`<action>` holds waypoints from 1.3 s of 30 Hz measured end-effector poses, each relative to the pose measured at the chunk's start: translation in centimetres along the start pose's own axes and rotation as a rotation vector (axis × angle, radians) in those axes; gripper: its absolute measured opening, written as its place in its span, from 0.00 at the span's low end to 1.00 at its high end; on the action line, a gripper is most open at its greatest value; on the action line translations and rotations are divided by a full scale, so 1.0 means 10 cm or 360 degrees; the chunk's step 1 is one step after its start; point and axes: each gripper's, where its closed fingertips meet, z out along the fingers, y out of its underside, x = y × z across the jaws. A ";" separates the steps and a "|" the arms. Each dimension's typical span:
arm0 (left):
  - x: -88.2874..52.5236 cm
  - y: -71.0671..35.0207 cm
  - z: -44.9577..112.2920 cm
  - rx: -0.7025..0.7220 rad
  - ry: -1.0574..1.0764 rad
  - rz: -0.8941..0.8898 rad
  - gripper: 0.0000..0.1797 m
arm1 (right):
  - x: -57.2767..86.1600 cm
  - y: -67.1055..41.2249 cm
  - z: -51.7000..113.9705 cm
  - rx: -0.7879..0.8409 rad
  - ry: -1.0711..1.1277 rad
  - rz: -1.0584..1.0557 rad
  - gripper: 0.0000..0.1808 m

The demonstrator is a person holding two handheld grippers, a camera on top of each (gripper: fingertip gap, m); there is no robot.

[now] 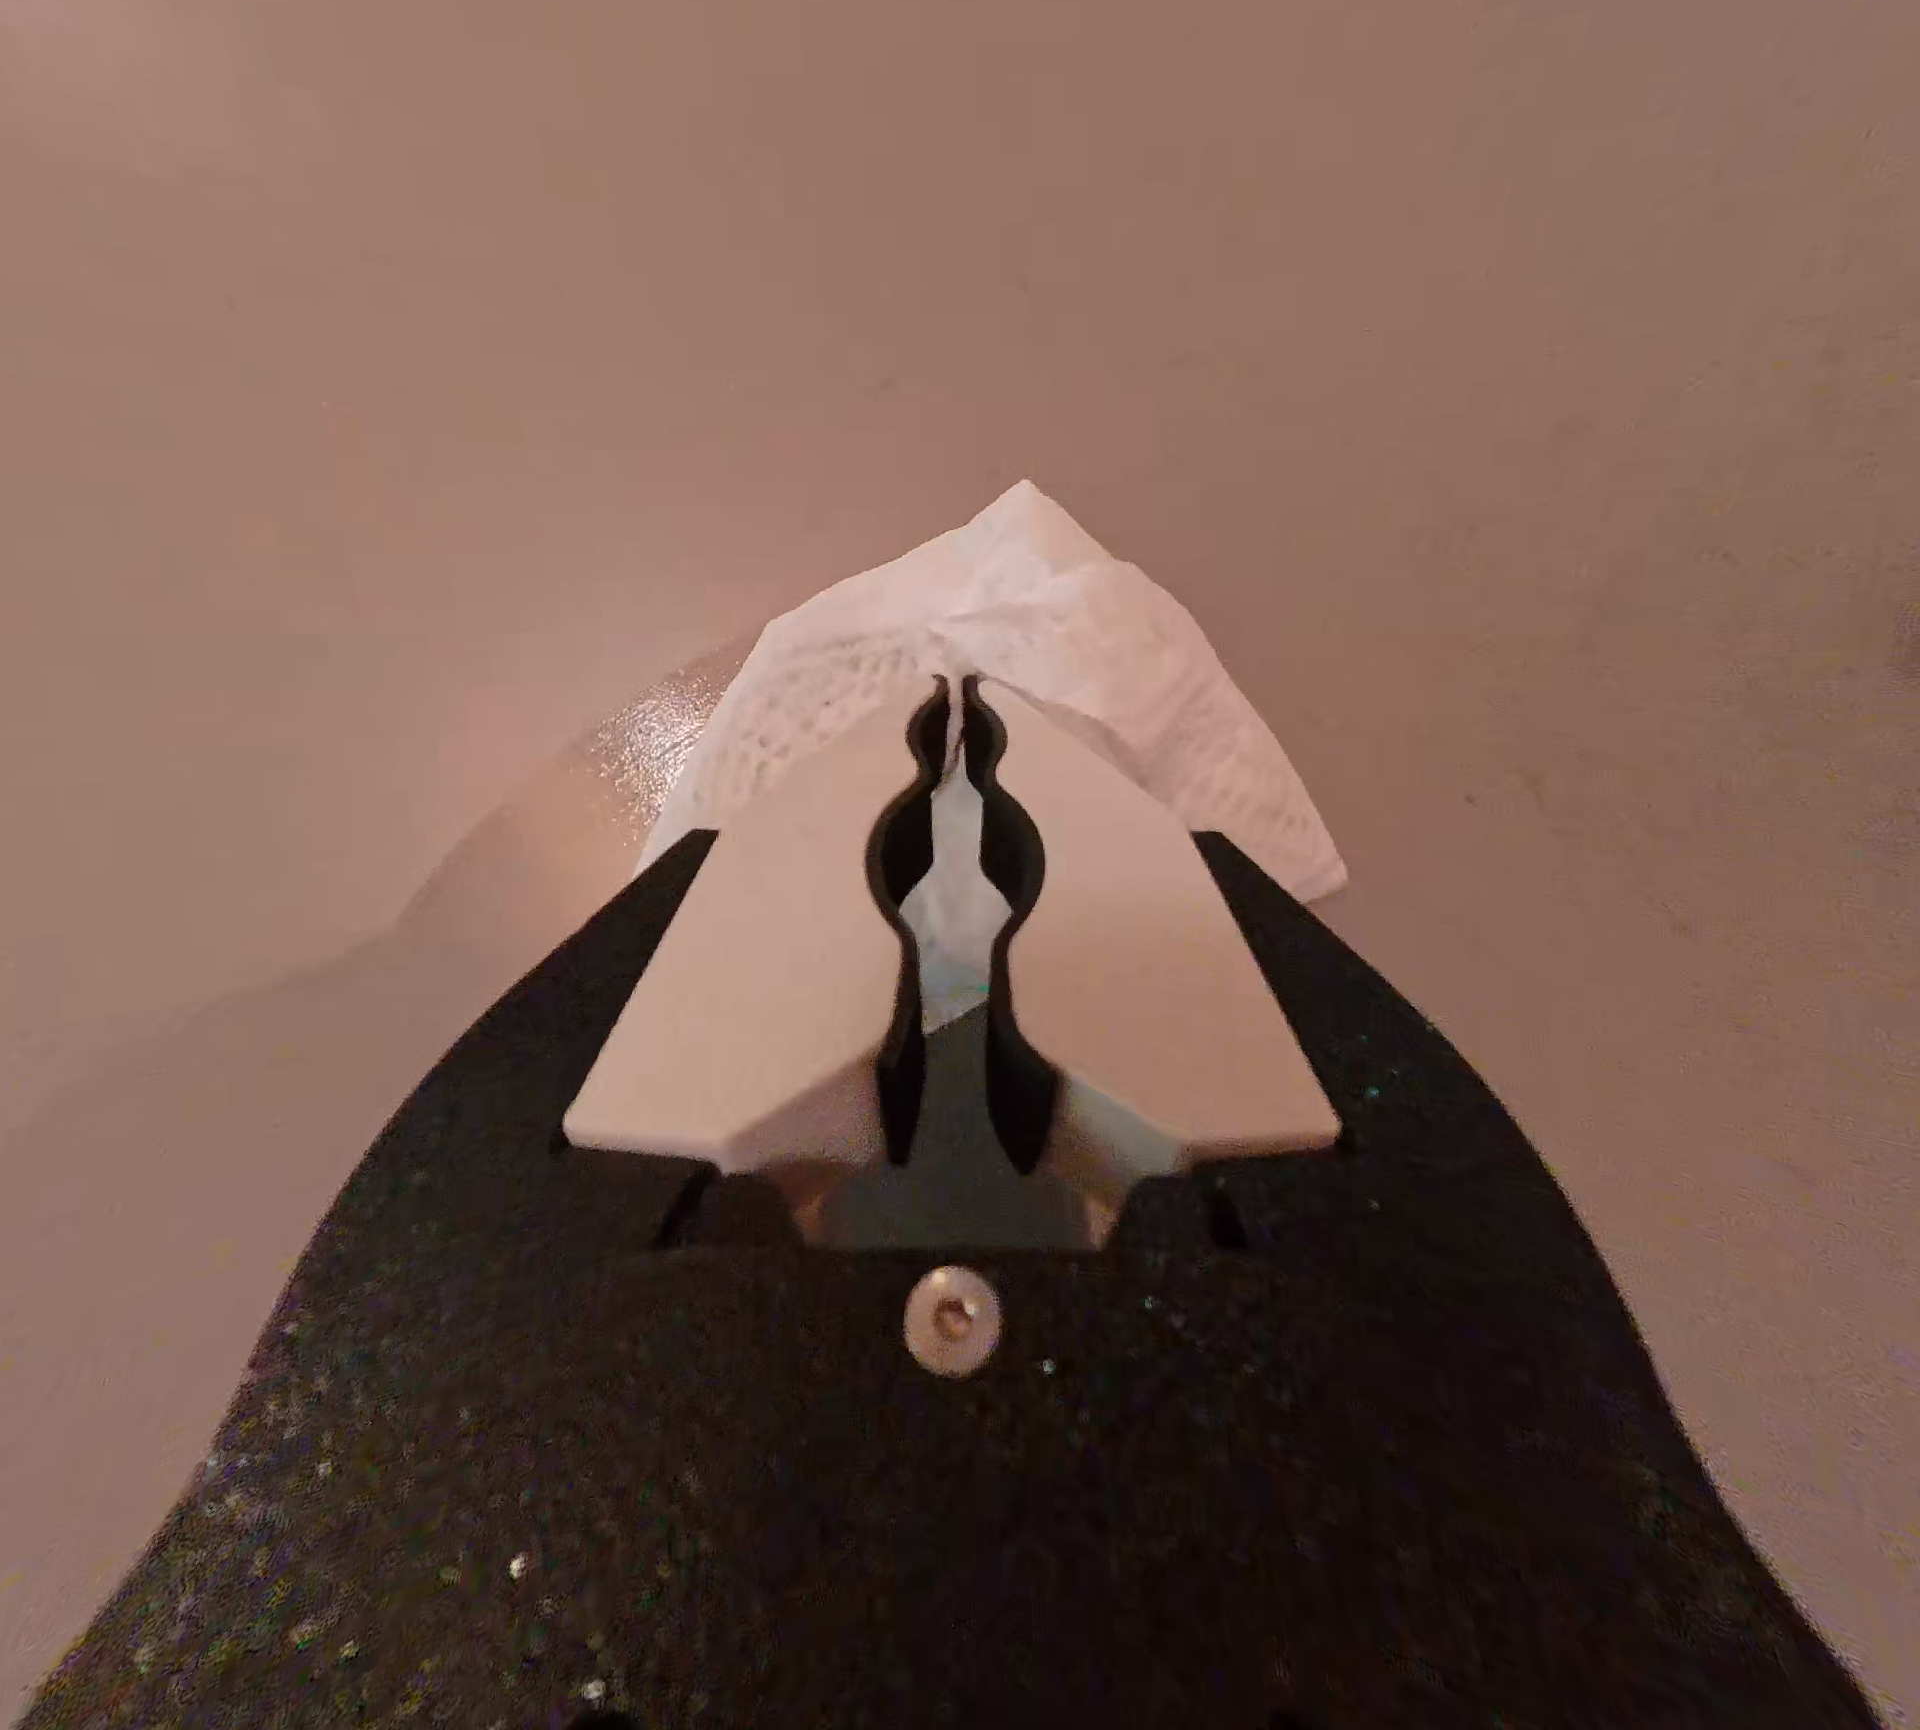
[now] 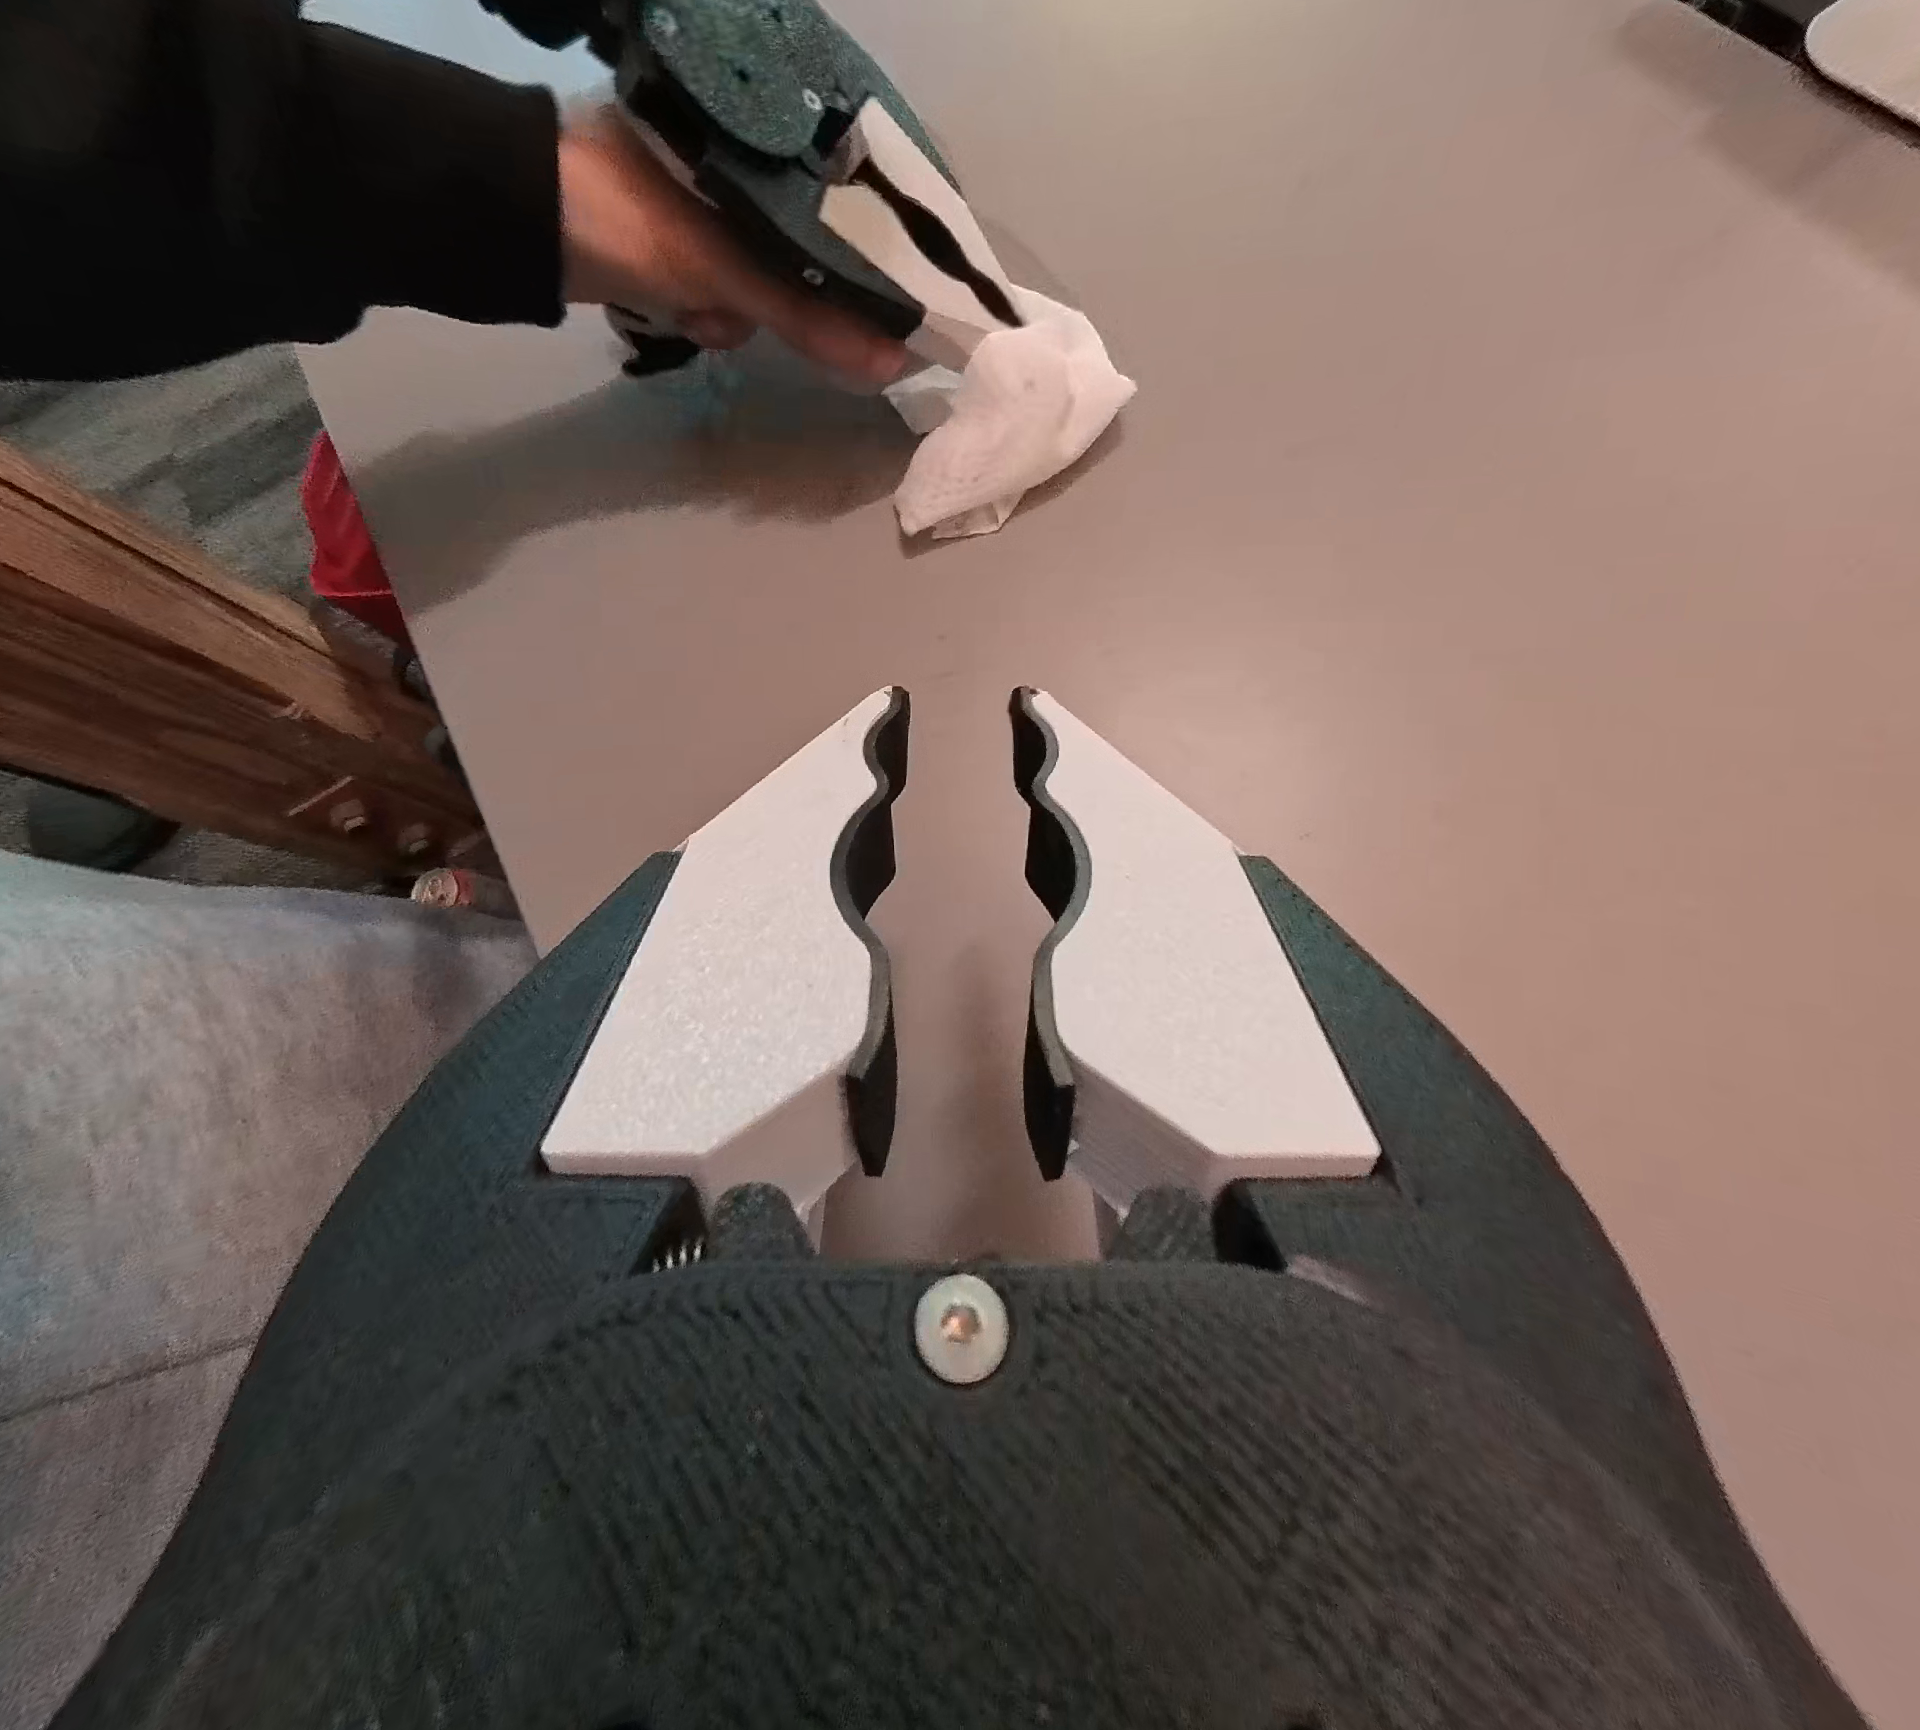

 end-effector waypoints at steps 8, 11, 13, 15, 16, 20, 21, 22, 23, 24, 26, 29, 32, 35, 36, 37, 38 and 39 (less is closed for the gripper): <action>-0.04 -0.09 -0.43 0.0024 -0.0017 -0.0006 0.30 | 0.06 0.08 -0.05 -0.0007 -0.0011 0.0051 0.09; 0.07 -0.32 -0.43 0.0172 0.0083 -0.0171 0.32 | 0.07 0.13 -0.08 -0.0019 -0.0014 0.0050 0.09; 0.19 -0.29 -0.28 0.0116 0.0108 -0.0071 0.24 | 0.08 0.15 -0.07 -0.0034 -0.0028 0.0052 0.09; 0.14 -0.14 -0.09 0.0003 -0.0033 0.0105 0.07 | 0.09 0.17 -0.07 -0.0054 -0.0025 0.0037 0.09; 0.09 -0.05 -0.01 -0.0048 -0.0100 0.0146 0.00 | 0.10 0.17 -0.07 -0.0057 -0.0018 0.0031 0.09; -0.24 -0.09 0.09 0.0033 -0.0240 0.0031 0.00 | 0.14 0.19 -0.07 -0.0067 -0.0020 0.0035 0.09; -0.35 -0.11 0.09 0.0037 -0.0267 -0.0041 0.00 | 0.14 0.20 -0.07 -0.0073 -0.0015 0.0028 0.09; -0.39 -0.13 0.11 0.0049 -0.0256 -0.0143 0.00 | 0.16 0.21 -0.07 -0.0071 -0.0006 0.0028 0.09; -0.38 -0.13 0.12 0.0061 -0.0254 -0.0243 0.00 | 0.17 0.21 -0.07 -0.0062 0.0001 0.0038 0.08; -0.24 -0.12 0.12 0.0066 -0.0178 -0.0249 0.00 | 0.18 0.22 -0.05 -0.0051 0.0001 0.0055 0.08; 0.33 0.04 0.05 0.0033 0.0124 -0.0051 0.00 | 0.19 0.24 -0.04 -0.0043 -0.0005 0.0086 0.08; 0.35 0.40 -0.28 0.0031 0.0171 0.0025 0.00 | 0.21 0.26 -0.09 -0.0039 0.0029 0.0072 0.09; -0.82 0.40 -0.44 0.0053 -0.0294 -0.0264 0.00 | 0.30 0.30 -0.19 -0.0019 0.0143 0.0100 0.10; -1.33 0.02 -0.16 0.0152 -0.0452 -0.0435 0.00 | 0.56 0.42 -0.32 -0.0107 0.0446 0.0069 0.17; -1.24 -0.15 0.01 0.0151 -0.0417 -0.0393 0.00 | 0.60 0.41 -0.33 -0.0095 0.0484 0.0083 0.18; -1.00 -0.32 0.20 0.0142 -0.0310 -0.0327 0.00 | 0.62 0.38 -0.34 -0.0062 0.0489 0.0112 0.18; -0.67 -0.43 0.35 0.0122 -0.0182 -0.0216 0.00 | 0.64 0.35 -0.34 -0.0025 0.0486 0.0139 0.18; -0.29 -0.47 0.44 0.0080 -0.0050 -0.0074 0.00 | 0.66 0.32 -0.34 -0.0002 0.0489 0.0151 0.18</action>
